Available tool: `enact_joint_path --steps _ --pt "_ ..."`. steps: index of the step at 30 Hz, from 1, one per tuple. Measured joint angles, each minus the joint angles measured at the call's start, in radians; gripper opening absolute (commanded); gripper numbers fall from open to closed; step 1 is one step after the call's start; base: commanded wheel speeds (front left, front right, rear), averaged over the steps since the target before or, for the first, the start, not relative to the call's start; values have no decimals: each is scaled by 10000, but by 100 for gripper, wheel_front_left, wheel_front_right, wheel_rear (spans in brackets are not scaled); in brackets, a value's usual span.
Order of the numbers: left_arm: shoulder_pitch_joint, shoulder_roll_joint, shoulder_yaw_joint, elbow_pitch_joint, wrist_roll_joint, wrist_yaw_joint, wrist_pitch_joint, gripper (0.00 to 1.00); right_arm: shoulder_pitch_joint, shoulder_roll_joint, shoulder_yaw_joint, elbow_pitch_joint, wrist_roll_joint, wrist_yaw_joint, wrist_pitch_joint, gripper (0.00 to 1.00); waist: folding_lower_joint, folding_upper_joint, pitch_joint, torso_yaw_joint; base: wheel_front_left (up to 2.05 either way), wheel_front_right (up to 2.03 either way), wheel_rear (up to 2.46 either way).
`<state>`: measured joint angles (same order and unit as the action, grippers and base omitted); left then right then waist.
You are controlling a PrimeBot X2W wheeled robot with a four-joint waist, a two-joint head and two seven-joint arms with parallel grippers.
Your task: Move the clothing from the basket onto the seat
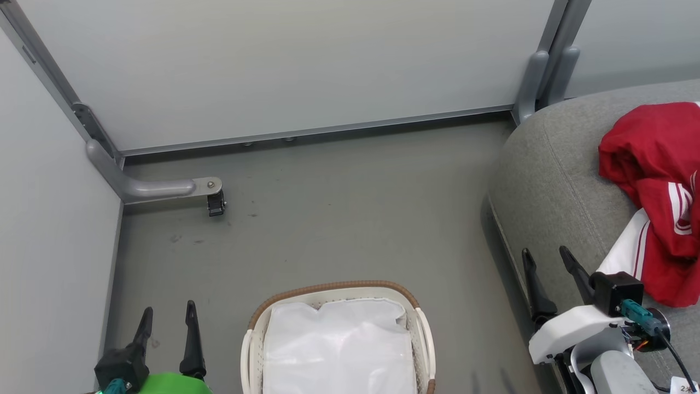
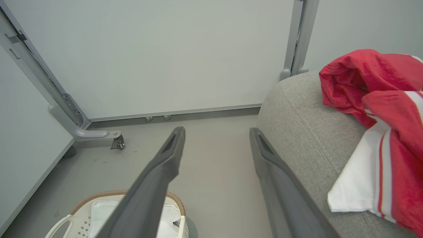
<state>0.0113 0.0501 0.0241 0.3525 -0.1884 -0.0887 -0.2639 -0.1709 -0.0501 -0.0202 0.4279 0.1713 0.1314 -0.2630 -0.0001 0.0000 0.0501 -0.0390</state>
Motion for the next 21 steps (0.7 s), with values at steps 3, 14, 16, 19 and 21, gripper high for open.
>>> enact_joint_path --steps 3,14,16,19,21 --pt "39 -36 -38 209 -59 0 2 0 60 48 0 169 25 0 6 0 0 0 -33 6 0 0 0" --pt "32 -71 84 412 -1542 -4 495 0 244 121 -128 297 1546 0 522 0 0 0 -66 34 0 0 0" --pt "29 -71 92 374 -1918 -6 575 0 249 119 -142 238 1887 0 587 0 0 0 -73 40 0 0 0" --pt "22 -71 109 313 -2460 -27 700 0 262 119 -159 130 2431 0 709 0 0 0 -83 49 0 0 0" --pt "14 -71 123 253 -2790 -50 792 0 282 119 -178 58 2815 0 798 0 0 0 -90 55 0 0 0"
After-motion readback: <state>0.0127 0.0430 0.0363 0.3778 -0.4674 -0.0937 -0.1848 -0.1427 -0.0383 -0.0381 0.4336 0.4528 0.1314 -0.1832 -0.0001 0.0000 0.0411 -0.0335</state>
